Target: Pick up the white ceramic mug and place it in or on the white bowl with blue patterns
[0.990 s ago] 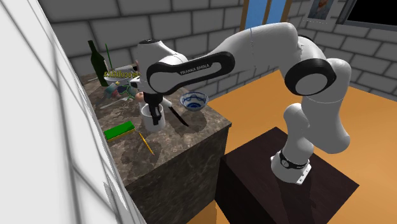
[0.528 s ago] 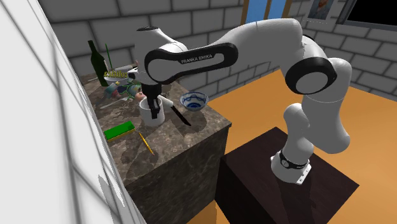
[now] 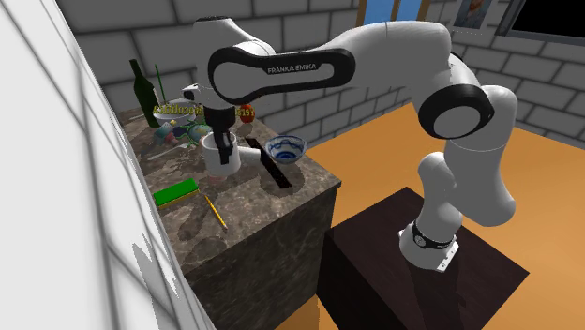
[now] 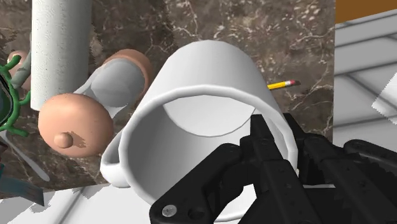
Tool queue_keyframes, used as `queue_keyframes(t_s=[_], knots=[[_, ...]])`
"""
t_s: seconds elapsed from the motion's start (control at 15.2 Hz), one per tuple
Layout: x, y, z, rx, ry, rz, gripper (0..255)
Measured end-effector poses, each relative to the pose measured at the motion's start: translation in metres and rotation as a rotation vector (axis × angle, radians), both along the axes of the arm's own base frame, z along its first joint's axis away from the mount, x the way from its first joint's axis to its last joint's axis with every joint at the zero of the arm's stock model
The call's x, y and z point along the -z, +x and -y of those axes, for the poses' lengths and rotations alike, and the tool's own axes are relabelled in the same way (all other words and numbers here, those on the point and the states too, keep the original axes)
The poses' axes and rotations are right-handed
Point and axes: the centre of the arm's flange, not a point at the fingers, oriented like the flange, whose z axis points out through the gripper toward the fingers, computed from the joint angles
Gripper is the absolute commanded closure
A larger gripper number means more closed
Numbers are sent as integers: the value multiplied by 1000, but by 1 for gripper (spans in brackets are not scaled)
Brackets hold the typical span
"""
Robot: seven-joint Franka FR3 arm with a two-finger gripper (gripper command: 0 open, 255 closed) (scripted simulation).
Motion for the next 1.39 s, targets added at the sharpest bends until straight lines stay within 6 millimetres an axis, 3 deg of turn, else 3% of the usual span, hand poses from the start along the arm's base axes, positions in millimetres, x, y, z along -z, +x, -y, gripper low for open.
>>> queue_keyframes(t_s=[0.13,0.33,1.39], knots=[[-6,-6,4,0,0,0,255],[-13,-36,16,1,0,0,255],[-29,-238,84,2,0,0,255]])
